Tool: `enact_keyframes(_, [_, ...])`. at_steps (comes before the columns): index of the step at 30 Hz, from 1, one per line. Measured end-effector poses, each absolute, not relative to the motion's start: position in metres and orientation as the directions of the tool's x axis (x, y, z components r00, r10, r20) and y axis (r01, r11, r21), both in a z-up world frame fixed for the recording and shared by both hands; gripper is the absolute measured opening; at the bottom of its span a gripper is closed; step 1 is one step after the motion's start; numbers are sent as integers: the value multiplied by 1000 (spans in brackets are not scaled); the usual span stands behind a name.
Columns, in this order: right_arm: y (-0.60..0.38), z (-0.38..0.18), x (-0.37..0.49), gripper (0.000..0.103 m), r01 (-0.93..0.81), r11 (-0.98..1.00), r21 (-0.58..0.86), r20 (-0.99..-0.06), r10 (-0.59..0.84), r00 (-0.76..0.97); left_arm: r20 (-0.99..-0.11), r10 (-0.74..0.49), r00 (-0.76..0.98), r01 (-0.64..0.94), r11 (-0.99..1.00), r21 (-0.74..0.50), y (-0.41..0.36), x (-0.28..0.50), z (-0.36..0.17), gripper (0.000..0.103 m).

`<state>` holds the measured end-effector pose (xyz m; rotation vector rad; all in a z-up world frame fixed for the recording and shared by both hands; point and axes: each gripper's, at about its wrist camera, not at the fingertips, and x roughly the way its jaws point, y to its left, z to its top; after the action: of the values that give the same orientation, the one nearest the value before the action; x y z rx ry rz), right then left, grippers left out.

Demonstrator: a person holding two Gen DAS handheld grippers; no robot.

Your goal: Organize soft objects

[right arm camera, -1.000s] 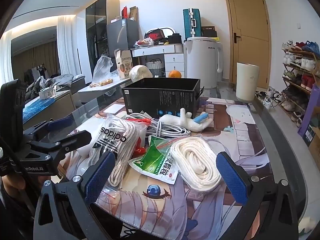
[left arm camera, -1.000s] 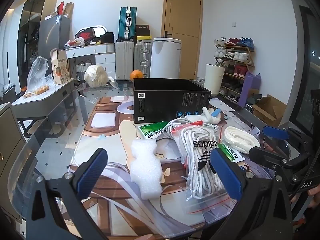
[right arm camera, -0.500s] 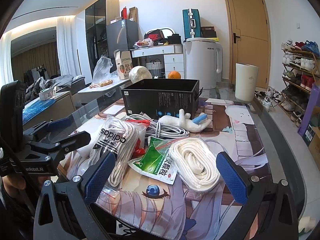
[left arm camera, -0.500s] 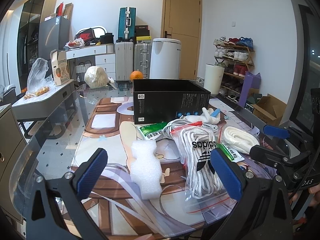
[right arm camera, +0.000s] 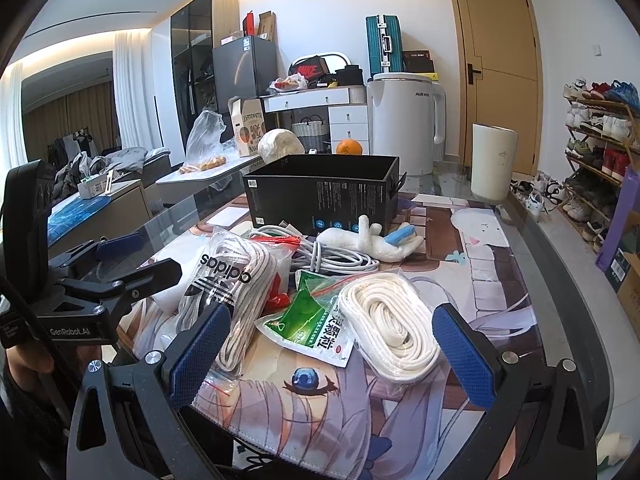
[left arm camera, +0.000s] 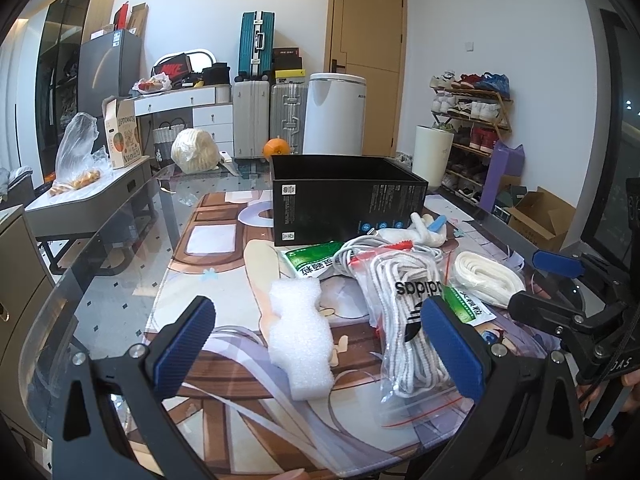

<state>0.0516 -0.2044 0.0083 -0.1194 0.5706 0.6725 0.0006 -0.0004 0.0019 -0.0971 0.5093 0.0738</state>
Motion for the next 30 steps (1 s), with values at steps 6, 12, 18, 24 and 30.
enact_keyframes(6, [-206,9,53,102,-618,782,77,-544,552,631,-496,51,867,-97,993,-68,2,2,0,103])
enact_keyframes(12, [-206,9,57,102,-611,787,83,-557,545,627,-513,56,857,-104,992,-66,7,6,-5,103])
enact_keyframes(18, [-209,9,61,102,-602,796,72,-567,529,631,-530,67,845,-124,990,-72,14,11,-7,103])
enact_keyframes(24, [-213,11,71,102,-585,808,64,-592,503,630,-545,65,836,-126,989,-75,20,16,-10,103])
enact_keyframes(30, [-212,2,88,102,-564,825,41,-644,454,616,-561,62,825,-139,986,-96,28,21,-13,103])
